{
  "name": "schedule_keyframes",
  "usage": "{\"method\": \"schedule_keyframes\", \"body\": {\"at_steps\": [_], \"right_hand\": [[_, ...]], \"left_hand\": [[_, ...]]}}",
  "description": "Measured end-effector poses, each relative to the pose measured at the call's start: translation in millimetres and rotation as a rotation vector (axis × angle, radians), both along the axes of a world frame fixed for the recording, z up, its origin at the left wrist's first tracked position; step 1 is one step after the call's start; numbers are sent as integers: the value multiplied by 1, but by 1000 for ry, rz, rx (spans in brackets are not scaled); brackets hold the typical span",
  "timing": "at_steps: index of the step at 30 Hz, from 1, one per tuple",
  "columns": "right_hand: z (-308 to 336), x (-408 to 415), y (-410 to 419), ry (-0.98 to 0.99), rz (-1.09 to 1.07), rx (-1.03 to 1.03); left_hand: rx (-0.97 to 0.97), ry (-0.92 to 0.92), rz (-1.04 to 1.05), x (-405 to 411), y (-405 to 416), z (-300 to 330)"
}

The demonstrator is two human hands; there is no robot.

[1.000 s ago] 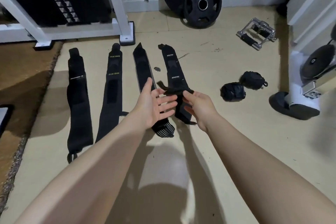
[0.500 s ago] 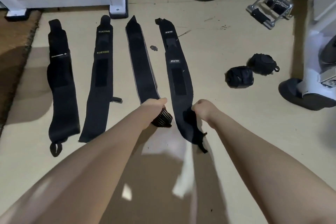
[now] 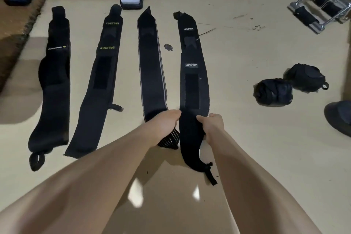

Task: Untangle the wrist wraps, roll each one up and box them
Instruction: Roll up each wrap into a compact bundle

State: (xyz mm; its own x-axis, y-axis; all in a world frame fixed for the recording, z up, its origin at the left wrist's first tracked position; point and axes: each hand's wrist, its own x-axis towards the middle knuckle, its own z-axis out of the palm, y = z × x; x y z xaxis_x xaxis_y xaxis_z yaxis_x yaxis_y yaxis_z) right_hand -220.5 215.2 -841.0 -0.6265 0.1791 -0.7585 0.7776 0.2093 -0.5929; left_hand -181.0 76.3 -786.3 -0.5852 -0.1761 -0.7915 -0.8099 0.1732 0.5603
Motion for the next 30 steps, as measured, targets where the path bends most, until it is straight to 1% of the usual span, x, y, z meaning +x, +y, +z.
{"method": "schedule_keyframes", "body": {"at_steps": [2, 5, 7, 10, 12, 14, 16, 18, 21, 22, 23, 24, 25, 26, 27, 28, 30], "right_hand": [[2, -1, -3, -25, -4, -100], [6, -4, -8, -20, 96, -131], [11, -2, -10, 7, 96, -161], [17, 2, -12, 75, 75, -252], [22, 0, -14, 136, 97, -279], [26, -2, -16, 225, 154, -228], [32, -1, -18, 338, 275, -126], [39, 4, -18, 451, 408, -36], [58, 12, -18, 501, 530, 112], [65, 15, -18, 508, 544, 155], [71, 19, -18, 518, 564, 178], [78, 24, -19, 524, 620, 193], [86, 31, -21, 527, 711, 207], [94, 39, -22, 525, 804, 211], [101, 46, -23, 508, 859, 180], [108, 52, -23, 472, 868, 105], [124, 59, -20, 360, 847, -115]], "left_hand": [[17, -16, -46, 4, 2, -3], [66, 15, -88, 7, 6, -3], [46, 42, -150, 6, 8, -3], [63, 74, -120, 6, 9, -3], [71, 95, -94, 5, 11, -1], [97, 119, 3, 3, 14, 1], [127, 138, 102, -2, 16, 7], [144, 129, 112, -6, 18, 16], [230, 75, 143, -3, 20, 27], [291, 75, 184, 4, 19, 33], [305, 66, 225, 5, 21, 38], [284, 117, 248, 6, 22, 44], [259, 80, 375, 4, 27, 51], [282, 119, 452, 8, 28, 56], [361, 146, 477, 12, 29, 60], [486, 94, 632, 19, 31, 62], [456, 33, 663, 30, 32, 61]]}}
